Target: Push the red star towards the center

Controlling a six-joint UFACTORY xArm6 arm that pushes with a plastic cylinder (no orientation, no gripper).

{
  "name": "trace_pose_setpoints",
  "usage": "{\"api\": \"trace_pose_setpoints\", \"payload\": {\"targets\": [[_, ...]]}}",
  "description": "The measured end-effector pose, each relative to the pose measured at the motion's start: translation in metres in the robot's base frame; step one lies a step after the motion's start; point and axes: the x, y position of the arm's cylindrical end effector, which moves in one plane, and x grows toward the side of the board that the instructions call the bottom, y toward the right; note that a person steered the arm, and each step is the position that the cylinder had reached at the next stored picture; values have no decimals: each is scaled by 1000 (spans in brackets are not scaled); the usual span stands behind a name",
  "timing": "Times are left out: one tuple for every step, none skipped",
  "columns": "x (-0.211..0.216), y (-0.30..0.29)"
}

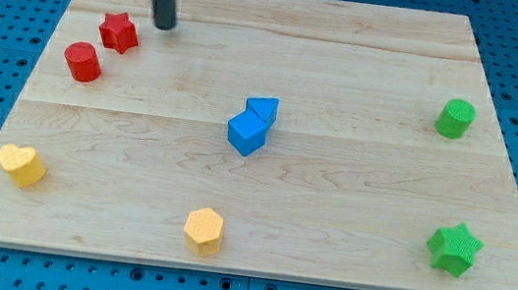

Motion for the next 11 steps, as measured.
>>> {"api": "trace_pose_setpoints", "payload": {"targets": [[0, -68], [3, -80], [10, -80], [20, -53], [25, -25], [50, -20], [68, -19], [80, -8], [113, -6], [136, -6], [154, -7]]}}
